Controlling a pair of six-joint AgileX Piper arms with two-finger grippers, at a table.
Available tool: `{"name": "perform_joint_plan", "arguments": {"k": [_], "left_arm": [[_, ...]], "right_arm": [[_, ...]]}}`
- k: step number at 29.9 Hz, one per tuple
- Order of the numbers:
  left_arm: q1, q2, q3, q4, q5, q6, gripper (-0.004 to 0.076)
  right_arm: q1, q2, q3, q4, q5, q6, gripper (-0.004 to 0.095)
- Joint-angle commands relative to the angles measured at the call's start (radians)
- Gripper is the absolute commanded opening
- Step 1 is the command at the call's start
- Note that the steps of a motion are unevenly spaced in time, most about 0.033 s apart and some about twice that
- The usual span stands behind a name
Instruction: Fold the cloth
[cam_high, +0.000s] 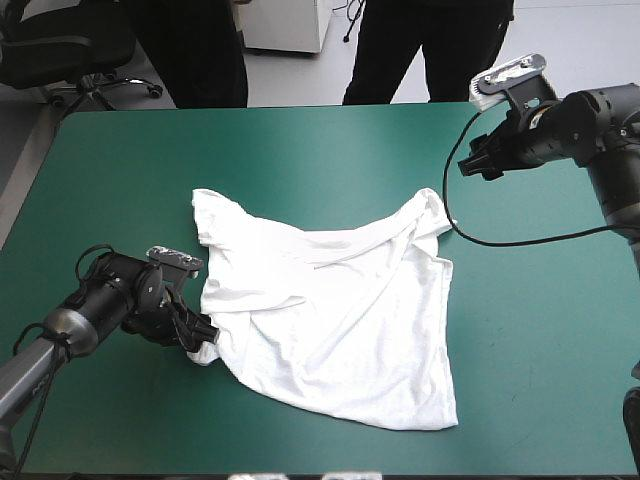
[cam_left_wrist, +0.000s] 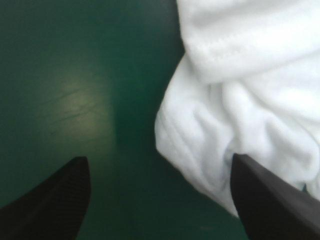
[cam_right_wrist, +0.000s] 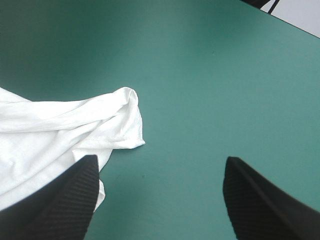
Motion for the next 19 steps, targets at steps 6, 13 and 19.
{"name": "perform_joint_plan", "arguments": {"k": [6, 13, 19], "left_arm": [[-0.002, 0.097, -0.012, -0.081, -0.118, 0.036, 0.0486], [-0.002, 0.16, -0.012, -0.174, -0.122, 0.111, 0.0271], [-0.002, 0.169, -0.012, -0.179, -0.136, 0.127, 0.0043]], "right_arm": [[-0.004, -0.043, -0.022, 0.0, -0.028, -0.009, 0.0648], [-0.004, -0.043, -0.022, 0.0, 0.018, -0.009, 0.0648], [-0.004, -0.058, -0.018, 0.007, 0.095, -0.009, 0.0638]]}}
